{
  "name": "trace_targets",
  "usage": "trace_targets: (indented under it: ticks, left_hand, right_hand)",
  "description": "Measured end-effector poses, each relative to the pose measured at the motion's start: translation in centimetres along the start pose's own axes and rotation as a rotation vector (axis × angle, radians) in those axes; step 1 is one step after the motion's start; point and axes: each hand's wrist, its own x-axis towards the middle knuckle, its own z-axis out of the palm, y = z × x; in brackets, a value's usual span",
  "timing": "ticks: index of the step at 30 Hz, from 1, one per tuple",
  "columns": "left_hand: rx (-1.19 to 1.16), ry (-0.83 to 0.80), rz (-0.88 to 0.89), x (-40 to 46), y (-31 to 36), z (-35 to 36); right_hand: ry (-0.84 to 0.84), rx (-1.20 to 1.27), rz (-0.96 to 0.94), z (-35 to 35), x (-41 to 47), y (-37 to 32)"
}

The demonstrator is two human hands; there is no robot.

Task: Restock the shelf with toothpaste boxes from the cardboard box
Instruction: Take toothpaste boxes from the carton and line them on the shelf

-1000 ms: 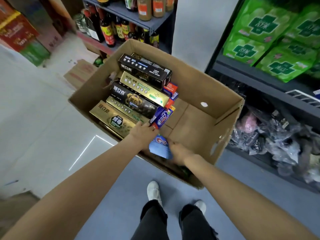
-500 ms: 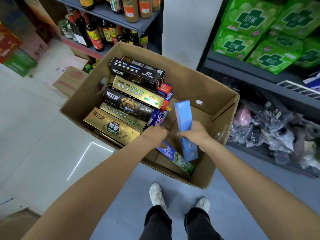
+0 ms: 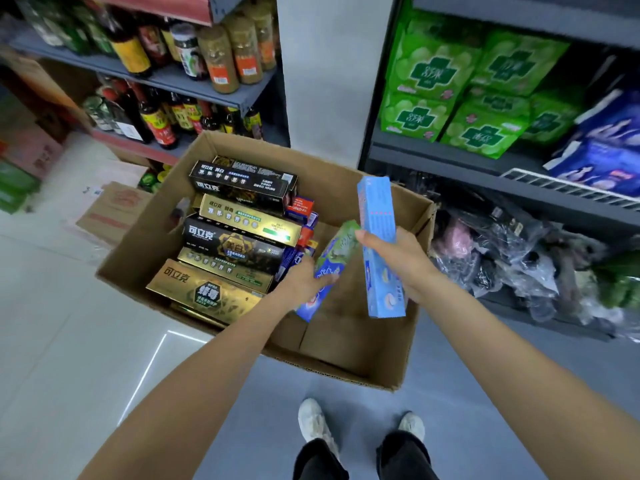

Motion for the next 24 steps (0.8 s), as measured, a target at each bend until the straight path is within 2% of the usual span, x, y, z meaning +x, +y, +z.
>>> trace_targets:
  ticks: [4,8,11,16,19,24]
  left_hand:
    - [-0.414,0.116,0.057,-1.4,4.6,-1.0]
    - [-0.625,0.138,0.194,-3.3,12.1,-1.4]
    - [-0.626,0.115,0.285,-4.0,18.3,-0.6]
    - [-0.462,0.129,0.404,-3.1,29.5,3.2]
    - [-0.379,0.187,0.492,-1.6,36.4,6.2]
    - [-0.278,0.255,0.615,0.7,46.7,11.1]
  right_hand:
    - [-0.028,0.182,0.055,-2.2,-0.9,-2.5]
    - [-0.033,0.27,0.047,-7.1,-1.2,-4.8]
    - [-0.026,0.309,0.008,-12.2,-1.4,-6.2]
    - [0.033,0.355,-0.13,-23.4,-2.0,-9.3]
    - [0.075,0.326,-0.218,-31.2,-2.2,-11.4]
    - [0.128,0.397,-0.243,-42.6,-3.3,-13.8]
